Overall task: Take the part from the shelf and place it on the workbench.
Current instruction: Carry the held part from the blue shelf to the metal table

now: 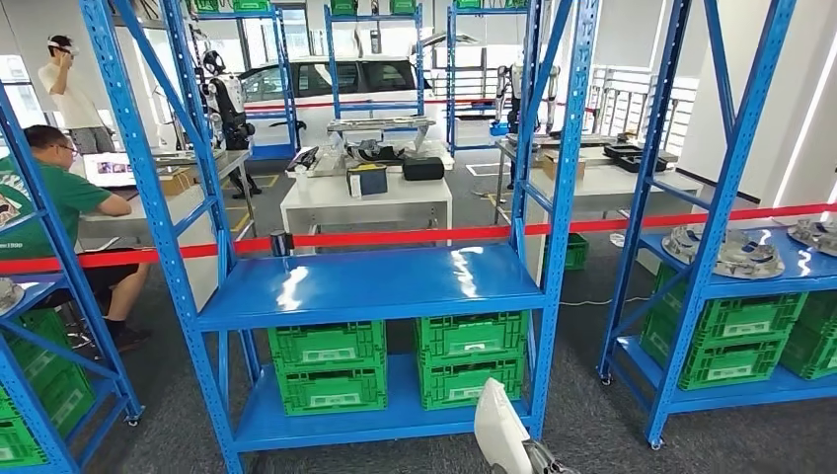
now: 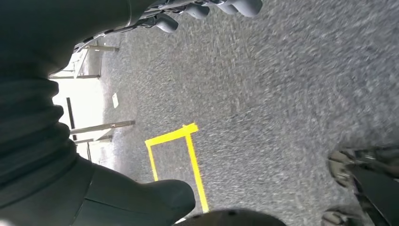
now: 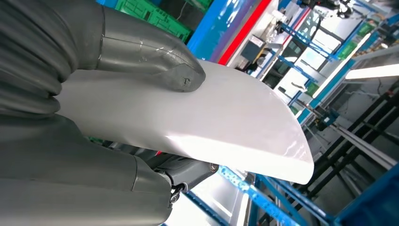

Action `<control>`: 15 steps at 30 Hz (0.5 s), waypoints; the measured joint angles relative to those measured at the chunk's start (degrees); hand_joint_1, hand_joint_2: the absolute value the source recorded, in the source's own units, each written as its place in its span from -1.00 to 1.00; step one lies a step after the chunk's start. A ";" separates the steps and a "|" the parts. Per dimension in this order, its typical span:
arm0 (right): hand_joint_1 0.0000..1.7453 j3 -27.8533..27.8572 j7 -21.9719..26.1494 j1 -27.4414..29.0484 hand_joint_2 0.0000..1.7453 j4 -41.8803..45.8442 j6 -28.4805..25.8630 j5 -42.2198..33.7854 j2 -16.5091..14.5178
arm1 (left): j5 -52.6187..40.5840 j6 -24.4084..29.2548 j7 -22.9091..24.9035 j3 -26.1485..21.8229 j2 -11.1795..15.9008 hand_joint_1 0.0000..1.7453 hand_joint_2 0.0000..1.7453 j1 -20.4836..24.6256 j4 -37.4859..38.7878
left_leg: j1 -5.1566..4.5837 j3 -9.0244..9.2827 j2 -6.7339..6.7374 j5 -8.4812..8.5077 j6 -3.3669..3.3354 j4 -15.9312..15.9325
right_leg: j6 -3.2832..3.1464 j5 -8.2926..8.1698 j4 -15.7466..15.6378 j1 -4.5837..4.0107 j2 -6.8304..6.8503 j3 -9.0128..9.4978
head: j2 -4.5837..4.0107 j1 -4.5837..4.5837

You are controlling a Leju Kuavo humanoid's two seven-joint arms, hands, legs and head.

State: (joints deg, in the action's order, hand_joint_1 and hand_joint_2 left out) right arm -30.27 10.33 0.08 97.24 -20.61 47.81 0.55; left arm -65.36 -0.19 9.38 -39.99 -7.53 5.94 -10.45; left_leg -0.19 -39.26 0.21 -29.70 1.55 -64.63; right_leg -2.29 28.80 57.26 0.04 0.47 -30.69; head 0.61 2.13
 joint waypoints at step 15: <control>1.00 0.21 -1.11 -0.51 1.00 -1.13 2.34 -0.48 0.02 | 0.98 0.04 0.41 -0.02 0.10 -1.00 1.00 0.49 -0.02 | -0.06 10.64 0.25 1.03 -2.83 9.18 | 2.86 -0.97 5.52 0.36 -0.13 -8.89 | 0.00 -0.13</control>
State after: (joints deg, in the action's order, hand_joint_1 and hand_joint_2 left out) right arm -30.06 9.22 -0.43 96.12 -18.26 47.33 0.57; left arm -64.39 -0.15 9.79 -40.01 -7.43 6.43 -10.47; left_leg -0.25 -28.62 0.46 -28.67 -1.27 -55.45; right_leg 0.57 27.82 62.78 0.40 0.34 -39.58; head 0.61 2.00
